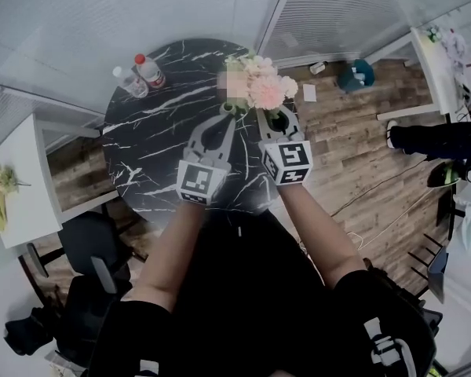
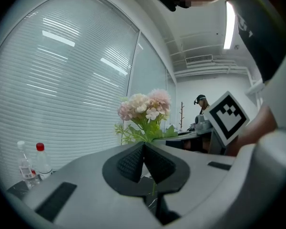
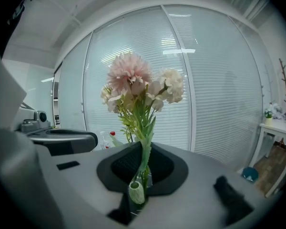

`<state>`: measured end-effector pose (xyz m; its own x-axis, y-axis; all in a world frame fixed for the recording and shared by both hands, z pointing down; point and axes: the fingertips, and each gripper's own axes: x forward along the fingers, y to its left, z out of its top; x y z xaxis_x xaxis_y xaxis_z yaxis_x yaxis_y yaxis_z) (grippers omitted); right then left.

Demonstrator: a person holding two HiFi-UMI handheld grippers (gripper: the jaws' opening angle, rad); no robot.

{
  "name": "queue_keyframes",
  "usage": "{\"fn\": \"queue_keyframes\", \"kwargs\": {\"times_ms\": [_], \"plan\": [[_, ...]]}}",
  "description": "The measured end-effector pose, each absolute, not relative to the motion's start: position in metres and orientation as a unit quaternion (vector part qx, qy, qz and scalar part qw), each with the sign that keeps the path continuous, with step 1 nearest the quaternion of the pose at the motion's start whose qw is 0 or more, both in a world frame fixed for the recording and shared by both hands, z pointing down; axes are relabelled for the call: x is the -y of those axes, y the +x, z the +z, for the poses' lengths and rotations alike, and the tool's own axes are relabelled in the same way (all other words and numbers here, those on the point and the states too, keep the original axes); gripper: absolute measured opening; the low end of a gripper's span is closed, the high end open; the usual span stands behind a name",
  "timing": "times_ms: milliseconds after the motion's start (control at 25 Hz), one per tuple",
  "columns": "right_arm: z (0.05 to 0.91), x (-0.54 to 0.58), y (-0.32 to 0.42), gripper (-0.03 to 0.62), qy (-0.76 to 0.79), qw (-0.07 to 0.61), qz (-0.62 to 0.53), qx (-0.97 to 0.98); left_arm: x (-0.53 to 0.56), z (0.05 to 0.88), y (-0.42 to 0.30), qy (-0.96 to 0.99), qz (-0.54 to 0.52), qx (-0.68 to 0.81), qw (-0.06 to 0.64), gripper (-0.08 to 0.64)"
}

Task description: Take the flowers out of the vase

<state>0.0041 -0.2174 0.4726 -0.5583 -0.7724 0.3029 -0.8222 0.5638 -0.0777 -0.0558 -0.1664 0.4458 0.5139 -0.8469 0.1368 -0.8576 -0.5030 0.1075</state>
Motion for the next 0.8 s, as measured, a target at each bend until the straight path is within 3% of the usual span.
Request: {"fn": "queue_keyframes", "kwargs": {"times_ms": [800], "plan": [[0.583,0.183,0.076,0.043,0.485,0.19,0.209,0.828,0.151,0.526,0.004,0.892,0.046,0.433,0.126,0.012]]}}
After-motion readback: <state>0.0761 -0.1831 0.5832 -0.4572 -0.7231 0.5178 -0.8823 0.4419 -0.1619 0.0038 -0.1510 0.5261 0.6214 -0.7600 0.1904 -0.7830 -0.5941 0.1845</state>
